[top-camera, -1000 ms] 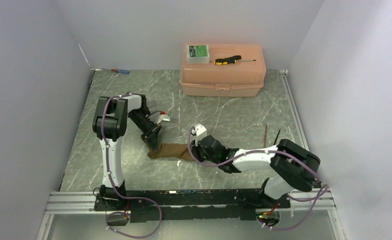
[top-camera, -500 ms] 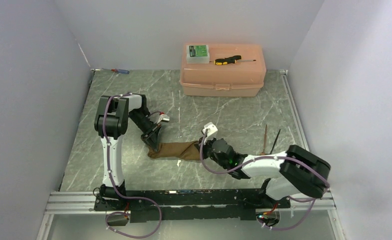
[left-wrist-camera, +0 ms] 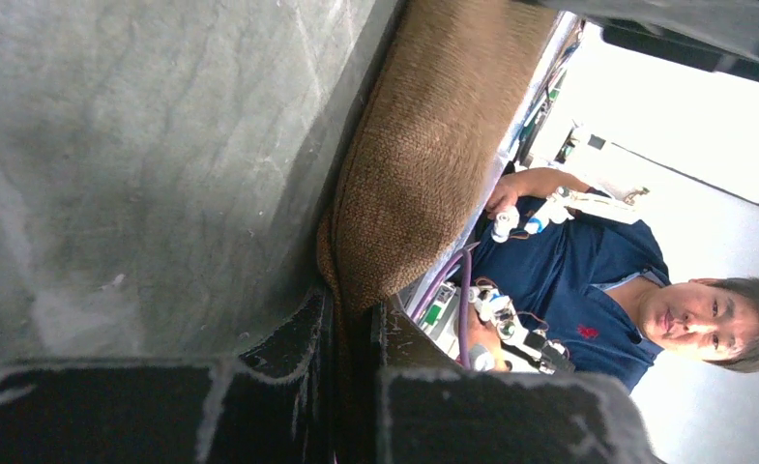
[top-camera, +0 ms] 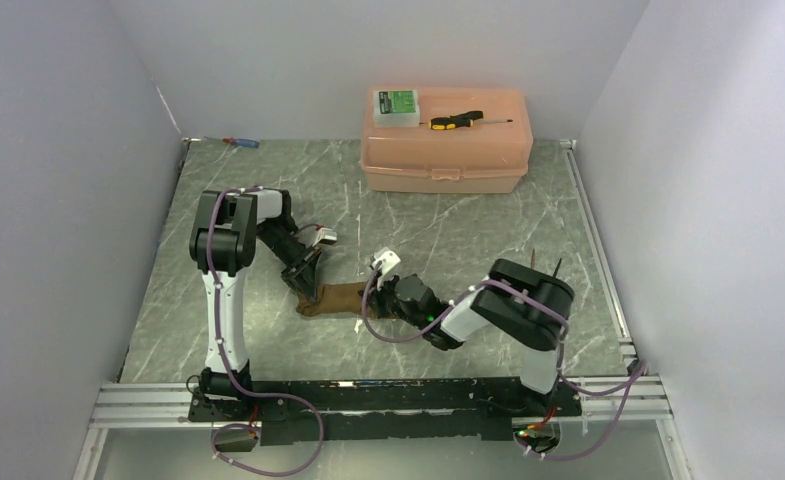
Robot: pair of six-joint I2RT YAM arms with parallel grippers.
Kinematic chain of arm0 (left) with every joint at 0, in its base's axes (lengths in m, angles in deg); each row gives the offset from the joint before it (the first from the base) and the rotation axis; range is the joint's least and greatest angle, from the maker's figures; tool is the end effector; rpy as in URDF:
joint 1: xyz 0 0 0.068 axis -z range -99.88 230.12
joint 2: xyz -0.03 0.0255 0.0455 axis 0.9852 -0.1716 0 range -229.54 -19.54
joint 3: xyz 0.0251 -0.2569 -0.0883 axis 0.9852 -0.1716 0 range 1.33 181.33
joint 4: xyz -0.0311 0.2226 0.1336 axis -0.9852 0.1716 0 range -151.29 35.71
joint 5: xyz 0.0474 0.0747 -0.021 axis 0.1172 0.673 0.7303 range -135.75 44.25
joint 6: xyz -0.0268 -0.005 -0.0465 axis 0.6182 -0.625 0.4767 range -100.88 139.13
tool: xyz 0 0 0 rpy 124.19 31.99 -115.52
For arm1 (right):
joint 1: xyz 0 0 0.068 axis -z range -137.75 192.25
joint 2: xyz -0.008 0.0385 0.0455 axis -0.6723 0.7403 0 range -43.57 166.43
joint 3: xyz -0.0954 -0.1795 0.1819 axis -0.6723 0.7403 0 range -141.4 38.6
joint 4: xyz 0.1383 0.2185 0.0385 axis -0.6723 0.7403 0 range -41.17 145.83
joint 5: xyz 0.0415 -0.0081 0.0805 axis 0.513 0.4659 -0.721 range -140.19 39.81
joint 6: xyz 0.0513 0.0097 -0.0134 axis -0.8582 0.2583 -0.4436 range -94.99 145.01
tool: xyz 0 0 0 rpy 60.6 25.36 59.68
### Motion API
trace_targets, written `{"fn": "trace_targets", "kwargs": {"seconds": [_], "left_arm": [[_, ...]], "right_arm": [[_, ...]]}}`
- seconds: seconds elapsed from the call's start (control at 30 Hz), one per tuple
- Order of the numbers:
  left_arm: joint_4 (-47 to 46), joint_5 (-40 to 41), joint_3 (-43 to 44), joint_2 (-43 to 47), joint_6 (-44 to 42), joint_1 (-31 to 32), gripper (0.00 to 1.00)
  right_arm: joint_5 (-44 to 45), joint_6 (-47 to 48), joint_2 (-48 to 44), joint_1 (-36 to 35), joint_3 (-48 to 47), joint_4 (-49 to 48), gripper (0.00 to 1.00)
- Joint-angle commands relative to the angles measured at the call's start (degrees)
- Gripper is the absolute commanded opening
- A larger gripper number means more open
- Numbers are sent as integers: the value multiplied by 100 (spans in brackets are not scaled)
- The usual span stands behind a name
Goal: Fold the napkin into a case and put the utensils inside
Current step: Smooth out the smaller rectangle-folded napkin at the center of the board.
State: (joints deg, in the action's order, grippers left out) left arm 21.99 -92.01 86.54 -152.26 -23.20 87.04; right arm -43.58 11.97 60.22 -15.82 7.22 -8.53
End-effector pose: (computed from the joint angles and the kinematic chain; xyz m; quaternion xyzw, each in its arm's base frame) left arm 0.3388 -0.0669 0.0926 -0.2346 -0.8407 0.4482 0.1934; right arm 0.1725 0.2691 0.1261 -0.2709 0.7454 0.3160 0.5208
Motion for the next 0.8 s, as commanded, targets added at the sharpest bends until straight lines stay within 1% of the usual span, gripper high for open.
{"fn": "trace_targets", "kwargs": {"seconds": [0.0, 0.03, 0.07, 0.13, 0.17, 0.2, 0.23, 0.27, 0.4, 0.6, 0.7, 0.77], "left_arm": [[-343, -50, 179, 1, 28, -65, 8], [-362, -20, 180, 29, 62, -72, 13], [-406, 18, 173, 77, 108, -78, 23], [-477, 83, 190, 223, 198, -113, 38], [-457, 107, 223, 286, 209, -138, 48], [-442, 152, 270, 367, 228, -178, 52], [-394, 182, 321, 431, 226, -219, 61], [-344, 236, 399, 505, 219, -261, 64], [-202, 693, 804, 810, 294, -437, 65], [-744, 1564, 1139, 1374, 632, -356, 66], [-724, 1287, 1381, 1518, 782, -112, 63], [-615, 940, 1557, 1634, 854, 114, 57]], "right_arm": [[-102, 65, 646, 48, 182, -1095, 0], [-77, 61, 797, 64, 192, -1197, 0], [-50, 83, 960, 80, 174, -1240, 0], [36, 136, 1215, 93, 193, -1345, 0], [71, 162, 1338, 94, 217, -1434, 0], [115, 172, 1432, 96, 246, -1509, 0], [168, 197, 1524, 97, 272, -1567, 0], [199, 211, 1611, 97, 288, -1654, 0], [235, 240, 1665, 95, 229, -1560, 0], [196, 344, 1464, 86, 306, -1491, 0], [206, 359, 1306, 76, 340, -1414, 0], [214, 351, 1190, 69, 364, -1378, 0]]}}
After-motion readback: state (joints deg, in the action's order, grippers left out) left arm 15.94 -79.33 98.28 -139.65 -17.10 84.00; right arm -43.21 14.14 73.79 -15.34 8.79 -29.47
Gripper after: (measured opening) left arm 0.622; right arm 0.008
